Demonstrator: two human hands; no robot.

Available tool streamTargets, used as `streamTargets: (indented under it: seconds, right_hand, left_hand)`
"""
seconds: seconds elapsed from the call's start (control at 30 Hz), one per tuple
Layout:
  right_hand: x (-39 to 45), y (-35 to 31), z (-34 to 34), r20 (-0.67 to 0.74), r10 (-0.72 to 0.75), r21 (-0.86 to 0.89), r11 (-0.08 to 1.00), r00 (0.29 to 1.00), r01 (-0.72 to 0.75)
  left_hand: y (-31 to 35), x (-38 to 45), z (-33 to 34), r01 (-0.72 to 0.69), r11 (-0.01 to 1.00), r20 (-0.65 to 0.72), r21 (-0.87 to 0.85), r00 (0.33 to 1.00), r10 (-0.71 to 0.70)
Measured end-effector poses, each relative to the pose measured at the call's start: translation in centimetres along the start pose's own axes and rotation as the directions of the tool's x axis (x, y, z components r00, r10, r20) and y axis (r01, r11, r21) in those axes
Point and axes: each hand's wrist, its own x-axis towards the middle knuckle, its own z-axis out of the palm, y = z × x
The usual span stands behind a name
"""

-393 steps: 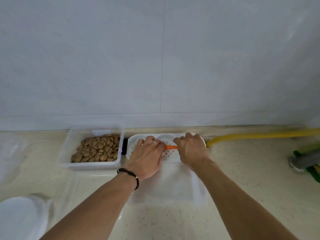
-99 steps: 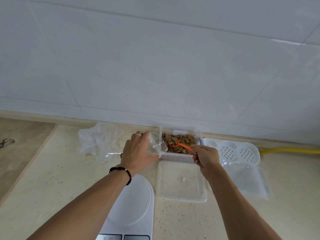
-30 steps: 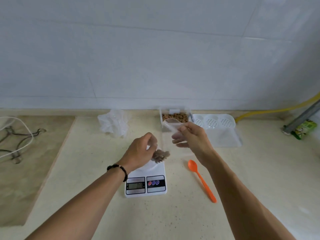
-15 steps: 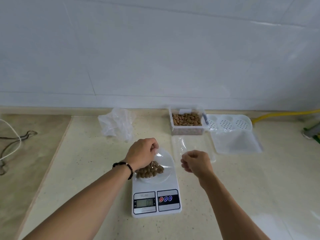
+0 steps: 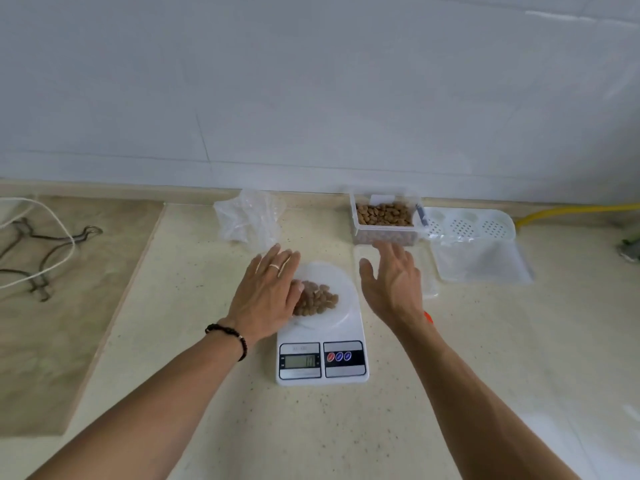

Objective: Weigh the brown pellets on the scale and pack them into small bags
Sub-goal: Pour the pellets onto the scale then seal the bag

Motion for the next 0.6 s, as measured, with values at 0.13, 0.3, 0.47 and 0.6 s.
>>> streamTargets:
  seconds: [0.13, 0.3, 0.47, 0.6]
  right_hand:
    - [-2.4, -1.4, -0.7, 0.106, -0.152, -0.122, 0.979, 0.983, 0.164]
    - [-5.2, -1.7, -1.7, 0.19, -0.216, -0.206, 0.945, 0.958, 0.254]
    - [-6.9, -1.7, -2.0, 0.22, -0.225, -0.243, 0.93, 0.949, 0.277]
    - [-7.9, -1.7, -2.2, 0.212, -0.231, -0.234, 0.932, 0.95, 0.279]
  left_hand:
    - [0.7, -3.7, -0.3, 0.038, 0.997, 0.069, 0.072, 0.997, -0.043]
    - [1.6, -7.7, -0.3, 0.095, 0.991, 0.078, 0.092, 0.992, -0.103]
    - [2.2, -10.1, 0.0, 0.13, 0.988, 0.077, 0.081, 0.988, -0.136]
    - [2.3, -11.1, 0.2, 0.13, 0.989, 0.028, 0.075, 0.991, -0.133]
